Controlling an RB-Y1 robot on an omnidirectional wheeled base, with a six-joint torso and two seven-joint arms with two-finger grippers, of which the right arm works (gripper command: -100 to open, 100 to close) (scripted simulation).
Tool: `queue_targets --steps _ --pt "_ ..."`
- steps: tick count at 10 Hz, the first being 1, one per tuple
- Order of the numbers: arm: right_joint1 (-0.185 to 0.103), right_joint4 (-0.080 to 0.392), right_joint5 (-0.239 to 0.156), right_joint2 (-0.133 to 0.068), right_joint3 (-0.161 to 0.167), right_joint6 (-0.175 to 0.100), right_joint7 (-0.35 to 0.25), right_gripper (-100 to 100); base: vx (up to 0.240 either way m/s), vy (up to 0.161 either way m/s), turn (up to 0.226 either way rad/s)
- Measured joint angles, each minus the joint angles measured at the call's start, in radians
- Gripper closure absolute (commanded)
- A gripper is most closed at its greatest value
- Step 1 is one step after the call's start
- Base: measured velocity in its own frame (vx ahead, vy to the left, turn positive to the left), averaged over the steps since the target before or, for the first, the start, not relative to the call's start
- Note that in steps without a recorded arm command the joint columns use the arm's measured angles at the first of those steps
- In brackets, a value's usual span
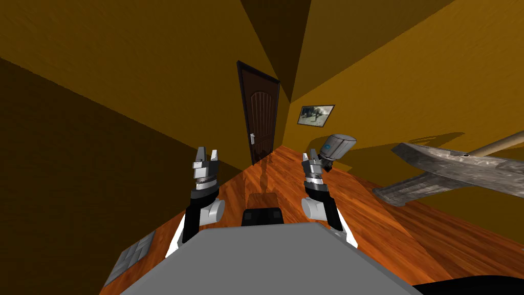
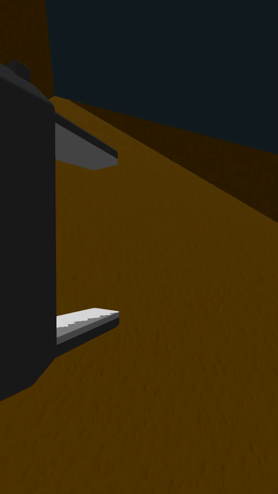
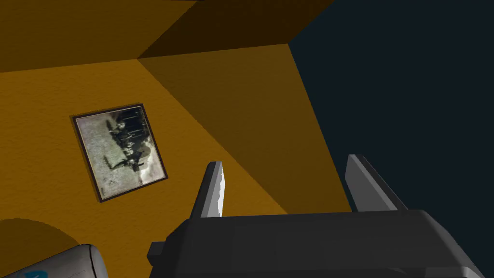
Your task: Pull the door open
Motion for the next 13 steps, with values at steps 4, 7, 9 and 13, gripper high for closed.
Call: queue_targets --steps 4,7,9,13 --pt "-0.036 0.072 0.073 -0.025 0.002 -0.016 0.029 -100 0.180 0.017 0.030" --pt "-0.055 0.127 0.129 -0.044 0.003 -0.037 0.049 -100 0.186 0.020 0.037" --pt "-0.075 0.165 0.172 -0.054 0.006 -0.045 0.067 -100 0.181 0.042 0.042" --pt "-0.117 0.256 0.267 -0.080 0.008 -0.068 0.104 -100 0.182 0.037 0.043"
